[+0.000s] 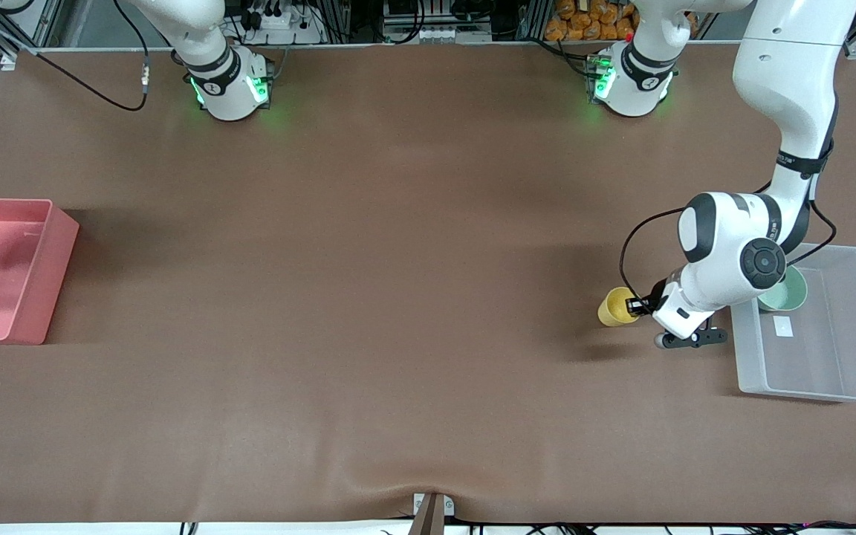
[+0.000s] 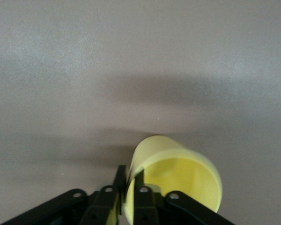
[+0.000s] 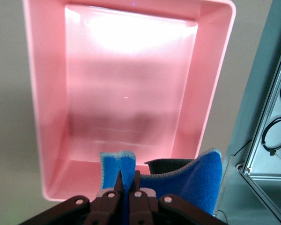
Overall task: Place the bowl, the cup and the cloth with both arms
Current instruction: 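Drop the cloth in the pink bin while the left gripper carries the cup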
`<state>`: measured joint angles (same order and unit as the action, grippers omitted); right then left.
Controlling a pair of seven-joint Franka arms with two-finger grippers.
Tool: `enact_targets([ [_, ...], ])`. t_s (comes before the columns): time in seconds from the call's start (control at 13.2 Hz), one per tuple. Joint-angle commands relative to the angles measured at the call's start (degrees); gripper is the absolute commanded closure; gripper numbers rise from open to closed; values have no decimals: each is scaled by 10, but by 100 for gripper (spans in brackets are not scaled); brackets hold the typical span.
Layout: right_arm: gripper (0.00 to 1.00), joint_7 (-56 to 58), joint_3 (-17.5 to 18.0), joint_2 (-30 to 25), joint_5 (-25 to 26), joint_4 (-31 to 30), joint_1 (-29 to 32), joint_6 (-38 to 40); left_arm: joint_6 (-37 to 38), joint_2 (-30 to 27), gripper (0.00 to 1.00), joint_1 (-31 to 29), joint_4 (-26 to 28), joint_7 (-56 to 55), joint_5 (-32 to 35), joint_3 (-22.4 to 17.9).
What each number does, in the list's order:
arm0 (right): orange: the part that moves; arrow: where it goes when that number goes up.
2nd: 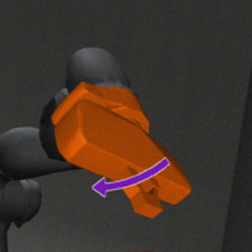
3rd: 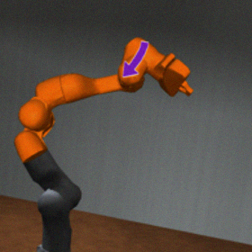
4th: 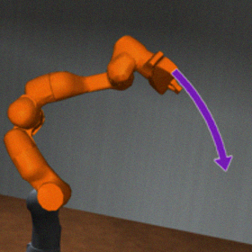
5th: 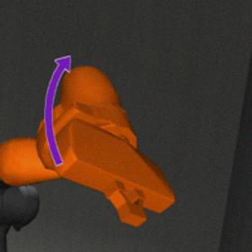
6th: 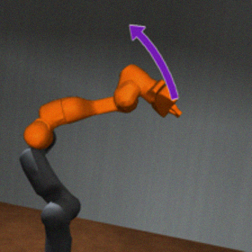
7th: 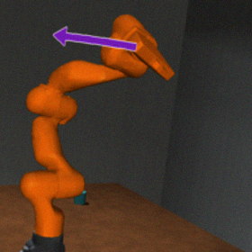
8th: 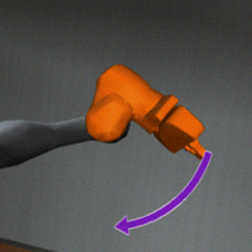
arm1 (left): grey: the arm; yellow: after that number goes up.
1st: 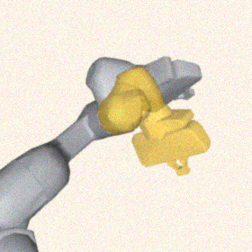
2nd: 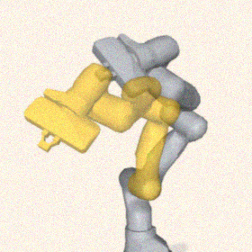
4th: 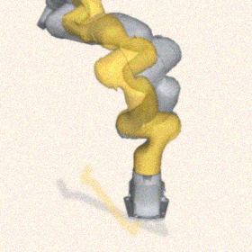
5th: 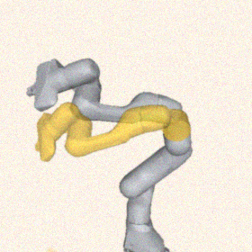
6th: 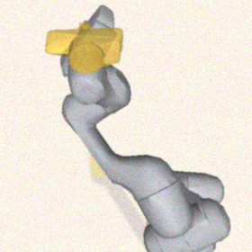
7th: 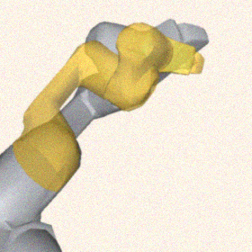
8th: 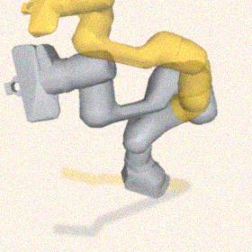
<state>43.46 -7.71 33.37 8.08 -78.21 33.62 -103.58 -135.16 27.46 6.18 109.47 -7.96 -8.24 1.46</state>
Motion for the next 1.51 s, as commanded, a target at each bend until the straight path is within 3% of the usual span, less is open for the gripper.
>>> enact_targets([
  [0.0, 100, 7, 14, 27, 6, 22, 2, -18, 12, -22, 100, -8, -8, -12, 14, -2],
  [0.23, 100, 6, 17, 52, 1, 19, -7, -72, 106, -26, 100, -48, -83, 6, 33, -7],
  [0.45, 100, 6, 23, 62, -9, 12, -15, -78, 181, -21, 100, -91, -164, 42, 80, -12],
  [0.61, 100, 6, 24, 64, -20, 0, -15, -90, 209, -14, 100, -109, -206, 124, 79, -52],
  [0.91, 100, 5, 26, 91, -21, -2, -15, -107, 210, 37, 100, -112, -253, 282, 69, -152],
  [1.14, 100, 5, 26, 100, -21, -2, -14, -110, 166, 87, 100, -123, -269, 301, 57, -156],
  [1.44, 100, 6, 26, 116, -21, -3, -12, -122, 110, 117, 100, -129, -266, 324, -9, -156],
])
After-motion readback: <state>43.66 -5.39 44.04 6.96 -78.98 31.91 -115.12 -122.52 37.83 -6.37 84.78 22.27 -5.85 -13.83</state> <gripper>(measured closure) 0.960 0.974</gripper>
